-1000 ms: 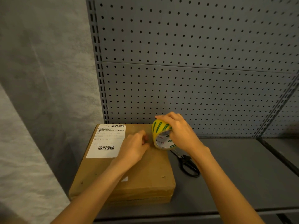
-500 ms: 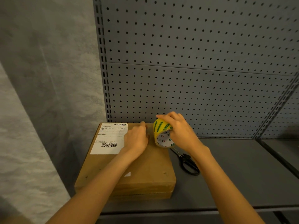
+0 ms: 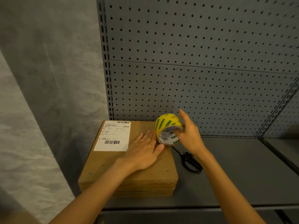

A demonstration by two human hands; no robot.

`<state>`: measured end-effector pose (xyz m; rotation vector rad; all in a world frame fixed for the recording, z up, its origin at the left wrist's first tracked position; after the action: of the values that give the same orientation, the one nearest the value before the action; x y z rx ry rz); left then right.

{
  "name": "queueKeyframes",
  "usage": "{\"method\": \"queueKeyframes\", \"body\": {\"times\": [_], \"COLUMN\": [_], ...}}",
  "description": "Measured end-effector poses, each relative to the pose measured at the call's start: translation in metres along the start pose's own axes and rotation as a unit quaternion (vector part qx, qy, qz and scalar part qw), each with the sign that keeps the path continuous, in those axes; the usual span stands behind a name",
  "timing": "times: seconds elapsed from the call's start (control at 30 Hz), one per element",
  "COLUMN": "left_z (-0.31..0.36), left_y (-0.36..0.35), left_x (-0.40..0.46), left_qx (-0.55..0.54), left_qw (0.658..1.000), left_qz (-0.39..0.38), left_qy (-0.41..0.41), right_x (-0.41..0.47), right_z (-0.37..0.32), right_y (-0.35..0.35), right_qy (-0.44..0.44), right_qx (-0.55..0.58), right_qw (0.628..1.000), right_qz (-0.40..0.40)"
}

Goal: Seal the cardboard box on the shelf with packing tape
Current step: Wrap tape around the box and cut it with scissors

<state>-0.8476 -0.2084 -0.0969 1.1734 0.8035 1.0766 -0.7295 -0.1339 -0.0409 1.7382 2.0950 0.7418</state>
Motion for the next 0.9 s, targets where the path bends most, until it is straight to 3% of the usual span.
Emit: {"method": "queueKeyframes", "body": {"times": [0.13,0.63,0.9], "left_z": [-0.001,0.001,0.000], "left_y": [-0.007,-0.006,-0.010], "left_x": [0.001,-0.001,-0.002], "left_qx": [0.015,0.000,0.010], "left_qw": [0.999,0.999,0.997], "left_qz": [-0.027,-0.052,-0.073], "left_qy": [0.004,0.003,0.002], "right_x": [0.000,0.000,-0.003], "right_z": [0.013,0.007,0.045], "right_y": [-0.001,0.004,0.039], "right_qy": [-0.041,-0.005,-0.022], "right_qx": [-0.006,-0.051,-0.157], "right_qw": [0.999,0.997,0.983], "right_qz": [0.019,0.051,0.091]}}
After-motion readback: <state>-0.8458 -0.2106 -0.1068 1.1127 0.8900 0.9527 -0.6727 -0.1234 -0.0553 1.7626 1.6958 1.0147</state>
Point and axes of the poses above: each hand's wrist, its own x-axis towards the middle knuckle, its own y-axis out of the back of the hand, z = x × y, the point moved 10 cm from there along x, towards the middle knuckle, and after that the axes turned 14 degrees about -y, right-handed, at the moved point
